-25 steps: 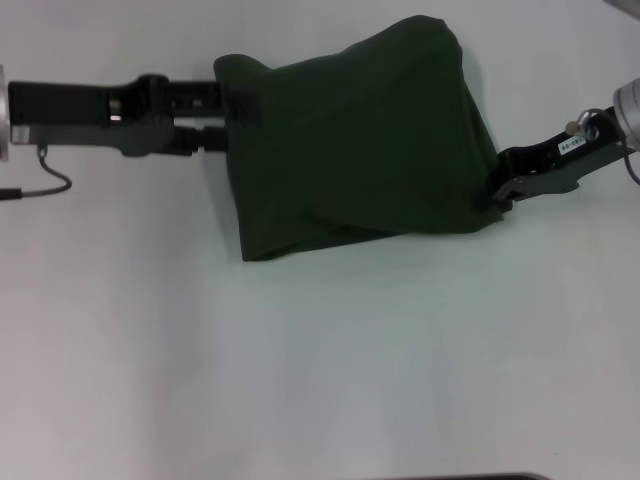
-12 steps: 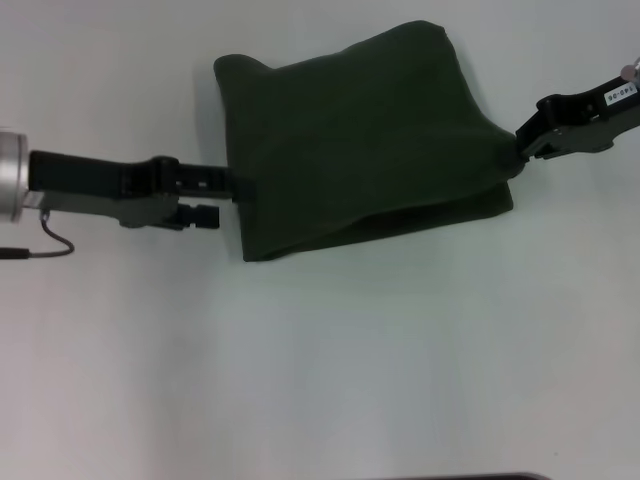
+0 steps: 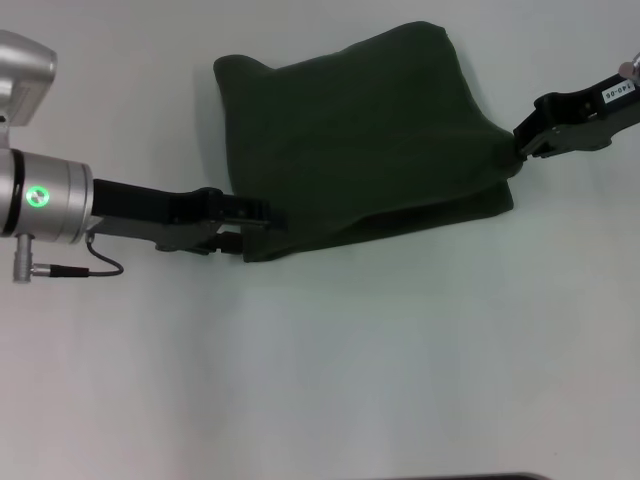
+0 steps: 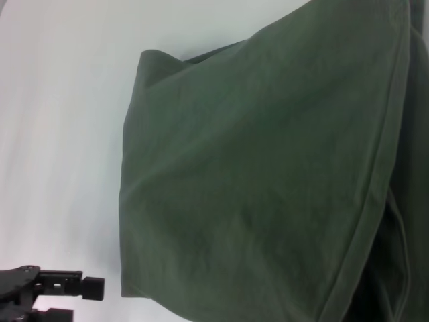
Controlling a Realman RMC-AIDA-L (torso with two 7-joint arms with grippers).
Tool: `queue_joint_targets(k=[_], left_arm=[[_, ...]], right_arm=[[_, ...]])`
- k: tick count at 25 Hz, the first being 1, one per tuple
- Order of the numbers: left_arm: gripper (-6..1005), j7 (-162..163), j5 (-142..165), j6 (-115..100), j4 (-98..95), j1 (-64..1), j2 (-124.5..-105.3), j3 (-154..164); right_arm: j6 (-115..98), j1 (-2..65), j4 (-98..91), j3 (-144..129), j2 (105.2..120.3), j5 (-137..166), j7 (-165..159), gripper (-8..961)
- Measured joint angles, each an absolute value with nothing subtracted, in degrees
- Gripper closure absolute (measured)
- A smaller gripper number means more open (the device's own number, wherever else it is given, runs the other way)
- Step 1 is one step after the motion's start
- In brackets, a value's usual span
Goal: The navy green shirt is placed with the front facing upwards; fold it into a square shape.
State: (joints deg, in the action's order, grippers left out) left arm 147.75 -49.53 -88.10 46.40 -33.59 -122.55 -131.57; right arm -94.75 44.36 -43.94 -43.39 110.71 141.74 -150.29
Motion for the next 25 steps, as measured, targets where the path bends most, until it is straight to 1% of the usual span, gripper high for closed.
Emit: queue_joint_targets(k=[25], left_arm=[[124,150.63,-48.63,-80.45,44.66,-34.84,-122.88,-126.55]], right_arm=[[-95.62,43.89,-43.82,-42.97,110.56,141.58,-150.1,944]])
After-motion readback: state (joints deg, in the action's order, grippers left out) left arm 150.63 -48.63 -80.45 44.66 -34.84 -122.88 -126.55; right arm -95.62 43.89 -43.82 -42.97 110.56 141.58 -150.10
